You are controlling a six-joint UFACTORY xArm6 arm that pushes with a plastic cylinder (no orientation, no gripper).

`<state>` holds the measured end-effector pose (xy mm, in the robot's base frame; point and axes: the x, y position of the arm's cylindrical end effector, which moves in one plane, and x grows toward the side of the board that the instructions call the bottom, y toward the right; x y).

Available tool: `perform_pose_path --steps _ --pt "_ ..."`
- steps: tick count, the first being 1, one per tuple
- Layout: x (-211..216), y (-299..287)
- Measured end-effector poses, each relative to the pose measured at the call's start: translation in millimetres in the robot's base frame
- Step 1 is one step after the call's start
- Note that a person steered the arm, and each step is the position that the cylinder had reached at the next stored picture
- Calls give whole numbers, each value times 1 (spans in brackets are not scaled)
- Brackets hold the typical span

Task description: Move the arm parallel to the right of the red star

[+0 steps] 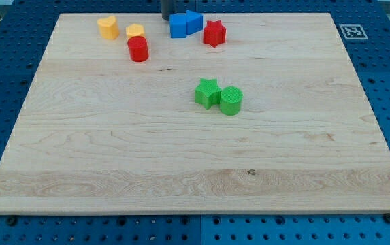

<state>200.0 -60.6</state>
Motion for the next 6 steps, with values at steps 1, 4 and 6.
perform_pose_path --steps 1,4,6 --pt "3 -21" --pt "68 -12" --pt "116 60"
